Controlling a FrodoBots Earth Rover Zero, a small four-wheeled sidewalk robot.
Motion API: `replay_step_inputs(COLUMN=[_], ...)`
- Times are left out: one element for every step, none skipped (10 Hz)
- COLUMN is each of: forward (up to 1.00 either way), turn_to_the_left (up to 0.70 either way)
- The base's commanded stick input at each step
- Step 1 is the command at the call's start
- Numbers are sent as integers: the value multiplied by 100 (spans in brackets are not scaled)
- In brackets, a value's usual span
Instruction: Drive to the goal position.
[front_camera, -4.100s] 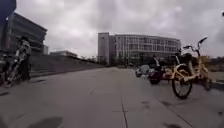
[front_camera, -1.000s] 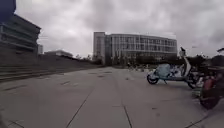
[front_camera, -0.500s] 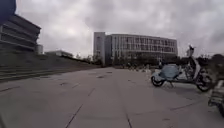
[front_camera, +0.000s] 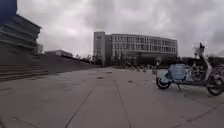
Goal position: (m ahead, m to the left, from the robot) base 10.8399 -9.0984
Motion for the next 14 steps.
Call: replay_step_inputs(forward=[70,70,70,70,70,70,70,70,70,70,70,70,70,70], turn_to_the_left=[0,0,0,0,0,0,-10,-24,-15,0,0,0,0,-33])
